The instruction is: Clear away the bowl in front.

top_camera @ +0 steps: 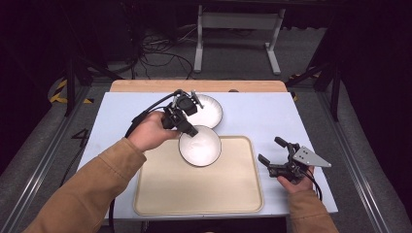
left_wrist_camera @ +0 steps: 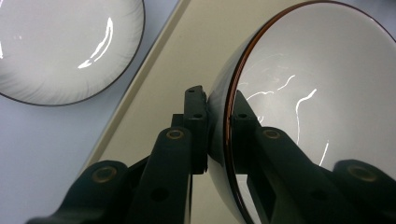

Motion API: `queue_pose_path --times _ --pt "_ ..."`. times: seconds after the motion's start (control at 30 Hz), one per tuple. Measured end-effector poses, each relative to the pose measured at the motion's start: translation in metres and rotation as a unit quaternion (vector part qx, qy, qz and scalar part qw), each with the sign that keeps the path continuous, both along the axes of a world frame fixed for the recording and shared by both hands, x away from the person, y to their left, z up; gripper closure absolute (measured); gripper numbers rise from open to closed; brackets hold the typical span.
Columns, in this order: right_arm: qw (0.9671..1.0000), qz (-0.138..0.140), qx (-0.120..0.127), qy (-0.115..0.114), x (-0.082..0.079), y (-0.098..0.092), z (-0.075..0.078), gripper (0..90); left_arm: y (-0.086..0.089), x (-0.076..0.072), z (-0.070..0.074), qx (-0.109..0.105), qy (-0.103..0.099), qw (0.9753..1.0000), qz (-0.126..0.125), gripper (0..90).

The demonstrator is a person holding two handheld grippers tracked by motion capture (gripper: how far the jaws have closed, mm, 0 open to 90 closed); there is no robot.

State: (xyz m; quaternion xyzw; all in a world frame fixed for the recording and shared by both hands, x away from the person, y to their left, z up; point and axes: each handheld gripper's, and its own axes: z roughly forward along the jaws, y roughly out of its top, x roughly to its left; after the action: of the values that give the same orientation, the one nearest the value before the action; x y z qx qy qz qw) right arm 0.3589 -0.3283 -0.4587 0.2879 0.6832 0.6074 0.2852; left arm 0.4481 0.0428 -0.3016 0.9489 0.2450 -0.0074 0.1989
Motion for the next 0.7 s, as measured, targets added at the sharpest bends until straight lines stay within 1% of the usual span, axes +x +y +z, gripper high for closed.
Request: queue_pose_path --times 0.1,0.27,0.4,0.47,0.7 --pt "1.0000 0.000 -0.001 0.000 0.000 0.000 0.000 6.5 -0.001 -0.002 -0.005 0.003 0.001 0.9999 -0.012 82.6" --pt "1.0000 0.000 0.000 0.000 0.000 0.000 0.000 6.6 -0.002 -0.004 -0.014 0.005 0.009 0.9998 -0.019 82.6" --pt "1.0000 0.000 -0.001 0.000 0.000 0.000 0.000 6.5 -0.004 -0.005 -0.024 0.006 0.017 0.9996 -0.022 82.6" --pt "1.0000 0.000 -0.001 0.000 0.000 0.000 0.000 6.6 -0.004 -0.005 -0.026 0.004 0.017 0.9996 -0.023 82.6" --pt "1.0000 0.000 0.000 0.000 0.000 0.000 0.000 6.6 -0.007 -0.006 -0.038 0.013 0.023 0.9993 -0.025 82.6"
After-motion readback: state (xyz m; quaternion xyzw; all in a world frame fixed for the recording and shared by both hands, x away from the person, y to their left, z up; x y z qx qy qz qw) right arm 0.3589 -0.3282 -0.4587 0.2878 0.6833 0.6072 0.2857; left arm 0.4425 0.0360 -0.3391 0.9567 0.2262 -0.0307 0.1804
